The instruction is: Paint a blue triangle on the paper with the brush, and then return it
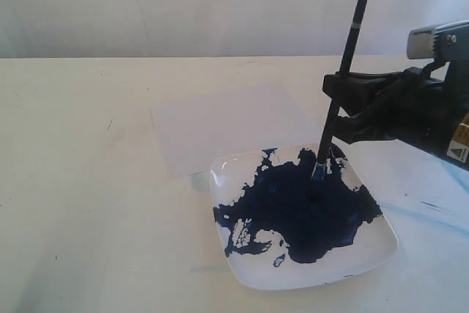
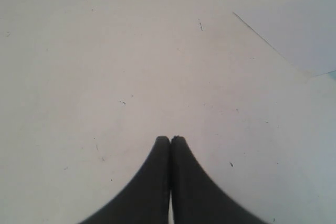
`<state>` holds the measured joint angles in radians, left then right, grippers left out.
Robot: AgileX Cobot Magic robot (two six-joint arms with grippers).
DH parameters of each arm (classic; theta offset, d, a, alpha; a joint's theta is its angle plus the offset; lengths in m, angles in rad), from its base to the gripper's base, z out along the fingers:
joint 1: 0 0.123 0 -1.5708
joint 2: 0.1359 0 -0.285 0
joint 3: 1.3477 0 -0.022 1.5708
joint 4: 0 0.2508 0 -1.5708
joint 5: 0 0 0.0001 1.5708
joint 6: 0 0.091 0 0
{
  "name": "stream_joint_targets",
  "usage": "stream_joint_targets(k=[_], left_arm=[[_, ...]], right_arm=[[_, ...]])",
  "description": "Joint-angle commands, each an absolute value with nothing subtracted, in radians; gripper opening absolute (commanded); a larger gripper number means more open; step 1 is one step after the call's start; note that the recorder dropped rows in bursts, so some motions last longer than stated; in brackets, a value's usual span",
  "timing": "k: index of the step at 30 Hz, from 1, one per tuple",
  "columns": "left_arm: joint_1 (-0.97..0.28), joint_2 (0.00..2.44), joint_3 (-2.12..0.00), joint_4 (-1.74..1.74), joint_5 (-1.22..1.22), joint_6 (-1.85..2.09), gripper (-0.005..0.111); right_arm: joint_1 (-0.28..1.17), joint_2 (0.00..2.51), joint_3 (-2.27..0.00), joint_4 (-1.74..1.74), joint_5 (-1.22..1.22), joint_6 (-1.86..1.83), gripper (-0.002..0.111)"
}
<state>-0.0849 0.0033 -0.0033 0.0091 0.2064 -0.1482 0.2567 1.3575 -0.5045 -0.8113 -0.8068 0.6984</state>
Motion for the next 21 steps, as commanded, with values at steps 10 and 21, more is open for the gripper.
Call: stream_joint_targets(k=[10, 21], left_arm=[[-0.093, 0.0, 0.0, 0.008, 0.202, -0.155, 0.0], [-0.093, 0.0, 0.0, 0.008, 0.202, -0.155, 0.0]], right_arm=[[0.25, 1.388, -0.501, -0.781, -0.883, 0.657, 0.0], [0.25, 1.386, -0.501, -0.781, -0.943, 0.657, 0.0]])
